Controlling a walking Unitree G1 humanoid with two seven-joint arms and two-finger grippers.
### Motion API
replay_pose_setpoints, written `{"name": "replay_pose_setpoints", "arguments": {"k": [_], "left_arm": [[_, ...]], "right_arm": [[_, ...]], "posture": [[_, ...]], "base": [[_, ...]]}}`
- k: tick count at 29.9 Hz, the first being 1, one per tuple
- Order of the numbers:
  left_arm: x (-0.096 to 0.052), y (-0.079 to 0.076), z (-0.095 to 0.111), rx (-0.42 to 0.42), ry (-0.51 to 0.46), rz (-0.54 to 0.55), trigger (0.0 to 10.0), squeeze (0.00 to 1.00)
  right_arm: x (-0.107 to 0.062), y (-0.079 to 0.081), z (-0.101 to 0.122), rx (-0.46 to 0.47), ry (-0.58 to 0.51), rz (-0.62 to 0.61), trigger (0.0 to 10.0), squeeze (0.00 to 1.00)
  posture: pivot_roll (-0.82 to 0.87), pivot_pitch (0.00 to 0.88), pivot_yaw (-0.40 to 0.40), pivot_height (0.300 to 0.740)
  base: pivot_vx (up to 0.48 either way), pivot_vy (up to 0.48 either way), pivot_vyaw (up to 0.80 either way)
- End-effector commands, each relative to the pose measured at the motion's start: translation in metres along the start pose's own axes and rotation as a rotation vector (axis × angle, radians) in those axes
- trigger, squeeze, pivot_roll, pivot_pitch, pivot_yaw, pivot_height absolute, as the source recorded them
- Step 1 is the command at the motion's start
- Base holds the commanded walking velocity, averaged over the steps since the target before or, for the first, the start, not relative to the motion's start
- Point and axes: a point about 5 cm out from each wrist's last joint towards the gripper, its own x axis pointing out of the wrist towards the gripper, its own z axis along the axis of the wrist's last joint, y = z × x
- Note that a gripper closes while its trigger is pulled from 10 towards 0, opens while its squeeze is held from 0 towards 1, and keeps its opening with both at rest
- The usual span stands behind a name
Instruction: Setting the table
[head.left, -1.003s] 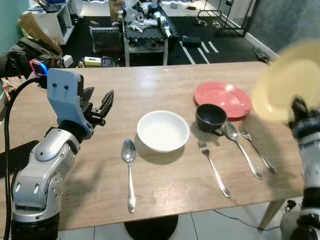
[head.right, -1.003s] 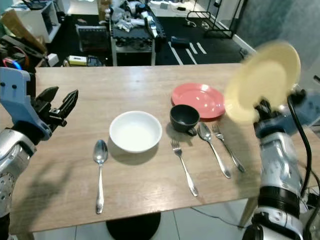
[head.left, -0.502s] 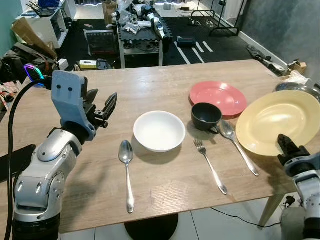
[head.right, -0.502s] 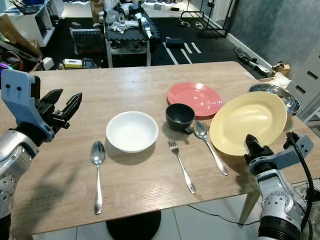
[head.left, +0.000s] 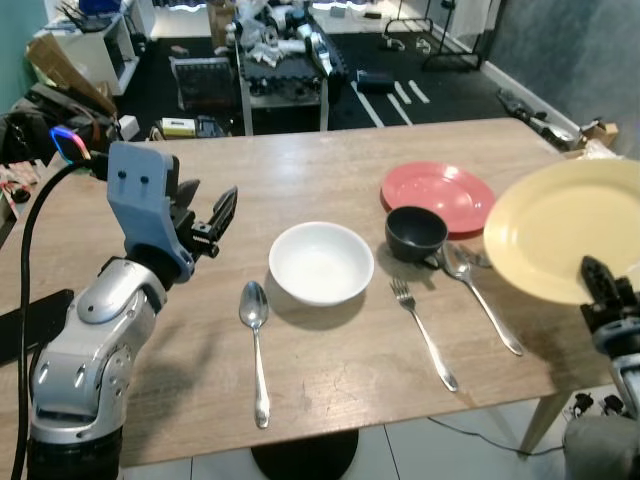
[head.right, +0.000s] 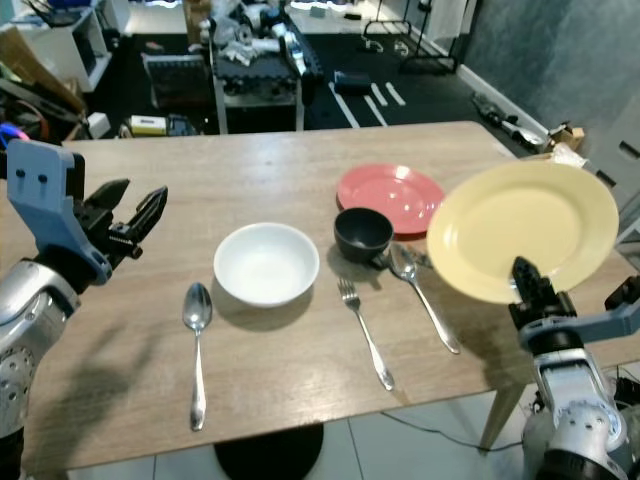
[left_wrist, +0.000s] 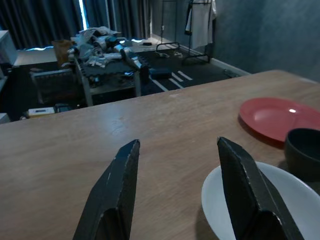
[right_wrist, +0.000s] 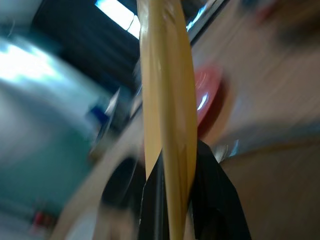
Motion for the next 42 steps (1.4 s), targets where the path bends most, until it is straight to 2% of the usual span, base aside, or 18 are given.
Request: {"name": "replay_pose_setpoints", "arguments": {"k": [1,3,4,6,10,11,12,13,21,24,25,26,29,30,31,34,38,42], "left_arm": [[-0.001,0.000,-0.004,0.000,0.012,0.004,10.0,0.00],[-0.002,0.000,-0.004,0.000,0.012,0.005,10.0,0.00],[-0.003,0.001,-0.005,0.001,0.014,0.009,10.0,0.00],[-0.003,0.001,-0.005,0.000,0.016,0.010,10.0,0.00],[-0.003,0.000,-0.006,-0.002,0.019,0.008,10.0,0.00],[-0.002,0.000,-0.006,-0.003,0.020,0.004,10.0,0.00],[-0.002,0.000,-0.006,-0.003,0.020,0.004,10.0,0.00],[-0.001,-0.001,-0.006,-0.003,0.019,0.000,10.0,0.00],[0.000,-0.002,-0.005,-0.002,0.016,-0.003,10.0,0.00],[0.000,-0.003,-0.005,-0.002,0.015,-0.002,10.0,0.00],[0.000,-0.003,-0.005,-0.003,0.013,-0.001,10.0,0.00],[0.000,-0.003,-0.005,-0.003,0.013,0.000,10.0,0.00],[0.000,-0.003,-0.005,-0.003,0.013,0.001,10.0,0.00],[0.000,-0.003,-0.005,-0.004,0.013,0.001,10.0,0.00],[0.000,-0.003,-0.005,-0.005,0.013,0.001,10.0,0.00],[0.001,-0.004,-0.005,-0.009,0.013,-0.003,10.0,0.00],[0.003,-0.005,-0.006,-0.016,0.011,-0.007,10.0,0.00],[0.004,-0.007,-0.007,-0.019,0.012,-0.012,10.0,0.00]], "right_arm": [[-0.012,-0.007,-0.015,0.029,0.089,-0.004,10.0,0.00],[-0.017,-0.010,-0.018,0.033,0.111,-0.013,10.0,0.00],[-0.030,-0.016,-0.027,0.039,0.166,-0.031,10.0,0.00],[-0.038,-0.017,-0.032,0.041,0.194,-0.033,10.0,0.00],[-0.041,-0.016,-0.038,0.035,0.207,-0.038,10.0,0.00],[-0.039,-0.015,-0.041,0.047,0.202,-0.037,10.0,0.39],[-0.039,-0.015,-0.041,0.047,0.202,-0.037,10.0,0.39],[-0.037,-0.013,-0.044,0.059,0.202,-0.029,10.0,1.00],[-0.019,0.002,-0.063,0.091,0.225,0.035,10.0,1.00],[-0.010,0.010,-0.061,0.059,0.207,0.058,10.0,1.00],[-0.005,0.010,-0.053,-0.065,0.203,0.043,10.0,1.00],[-0.004,0.010,-0.045,-0.153,0.211,0.035,10.0,0.00],[-0.004,0.010,-0.040,-0.205,0.217,0.033,10.0,0.00],[-0.005,0.010,-0.031,-0.268,0.223,0.033,10.0,0.00],[-0.008,0.011,-0.019,-0.398,0.256,0.033,10.0,0.00],[-0.014,0.010,-0.005,-0.565,0.329,0.041,10.0,0.00],[-0.019,0.008,0.004,-0.664,0.385,0.043,10.0,0.00],[-0.023,0.005,-0.002,-0.750,0.503,0.075,10.0,0.00]], "posture": [[0.03,0.059,0.062,0.740],[0.03,0.059,0.062,0.740],[0.03,0.062,0.060,0.740],[0.02,0.065,0.062,0.740],[0.01,0.065,0.068,0.740],[0.01,0.063,0.071,0.740],[0.01,0.063,0.071,0.740],[0.01,0.061,0.072,0.740],[0.02,0.057,0.074,0.740],[0.03,0.055,0.070,0.740],[0.03,0.055,0.070,0.740],[0.03,0.055,0.070,0.740],[0.03,0.055,0.070,0.740],[0.02,0.055,0.071,0.740],[0.02,0.055,0.071,0.740],[0.01,0.056,0.073,0.740],[0.00,0.056,0.072,0.740],[-0.01,0.053,0.072,0.740]], "base": [[0.000,0.000,0.00],[0.000,0.000,0.00],[0.000,0.000,0.00],[0.000,0.000,0.00],[0.000,0.000,0.00],[0.000,0.000,0.00],[0.000,0.000,0.00],[0.000,0.000,0.00],[0.000,0.000,0.00],[0.000,0.000,0.00],[0.000,0.000,0.00],[0.000,0.000,0.00],[0.000,0.000,0.00],[0.000,0.000,0.00],[0.000,0.000,0.00],[0.000,0.000,0.00],[0.000,0.000,0.00],[0.000,0.000,0.00]]}}
